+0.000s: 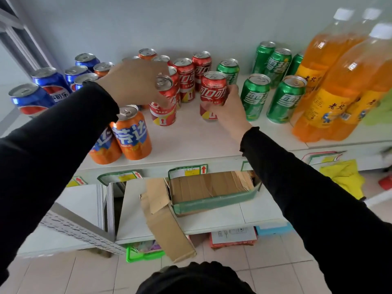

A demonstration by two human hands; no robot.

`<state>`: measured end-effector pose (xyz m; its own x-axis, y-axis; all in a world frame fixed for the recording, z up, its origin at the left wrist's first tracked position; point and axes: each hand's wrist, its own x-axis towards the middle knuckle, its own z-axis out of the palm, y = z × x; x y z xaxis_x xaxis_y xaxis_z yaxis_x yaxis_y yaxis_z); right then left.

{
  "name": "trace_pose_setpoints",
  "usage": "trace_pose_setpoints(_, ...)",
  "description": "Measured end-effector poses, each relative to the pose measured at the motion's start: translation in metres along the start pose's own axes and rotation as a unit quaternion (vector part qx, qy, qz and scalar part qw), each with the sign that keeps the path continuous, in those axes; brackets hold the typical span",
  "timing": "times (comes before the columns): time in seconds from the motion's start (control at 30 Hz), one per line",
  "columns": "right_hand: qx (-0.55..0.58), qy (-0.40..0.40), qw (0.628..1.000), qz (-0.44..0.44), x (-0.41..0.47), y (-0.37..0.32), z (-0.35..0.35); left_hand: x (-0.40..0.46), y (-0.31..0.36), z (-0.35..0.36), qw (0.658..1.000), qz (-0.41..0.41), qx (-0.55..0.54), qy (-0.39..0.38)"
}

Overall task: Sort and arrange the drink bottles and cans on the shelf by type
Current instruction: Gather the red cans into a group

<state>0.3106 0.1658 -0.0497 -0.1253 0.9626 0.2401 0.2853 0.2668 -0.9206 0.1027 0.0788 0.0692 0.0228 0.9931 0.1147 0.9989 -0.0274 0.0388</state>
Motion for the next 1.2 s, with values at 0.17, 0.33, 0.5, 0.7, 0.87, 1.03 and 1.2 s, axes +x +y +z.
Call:
trace_pose_setpoints(0.17, 0.040, -0.054, 0.998, 0.010, -0.029, -0.009, -0.032, -0.016, 0.019, -0.004, 0.998, 0.008, -0.055, 0.031)
trace_pose_setpoints(0.33, 0.064, -0.089, 0.994, 0.002, -0.058, -0.015, -0.068, -0.042, 0.043, -0.004, 0.996, 0.008, -0.074, 0.039)
trace_pose_setpoints(0.5, 0.058, -0.118, 0.991, -0.019, -0.072, -0.011, -0.081, -0.064, 0.051, 0.001, 0.995, 0.004, -0.097, 0.011)
trace_pose_setpoints(0.7, 0.033, -0.186, 0.982, -0.022, -0.076, -0.006, -0.059, -0.066, 0.050, 0.010, 0.999, 0.004, -0.038, -0.018)
trace_pose_setpoints(0.87, 0.029, -0.217, 0.975, -0.025, -0.074, -0.003, -0.042, -0.057, 0.047, 0.003, 0.998, -0.003, -0.023, -0.054)
trace_pose_setpoints(1.03, 0.034, -0.225, 0.973, -0.032, -0.071, 0.000, -0.029, -0.051, 0.044, -0.001, 0.997, -0.015, -0.019, -0.078)
trace_pose_setpoints(1.2, 0.039, -0.227, 0.972, -0.036, -0.072, -0.001, -0.020, -0.048, 0.042, -0.005, 0.993, -0.028, -0.010, -0.112)
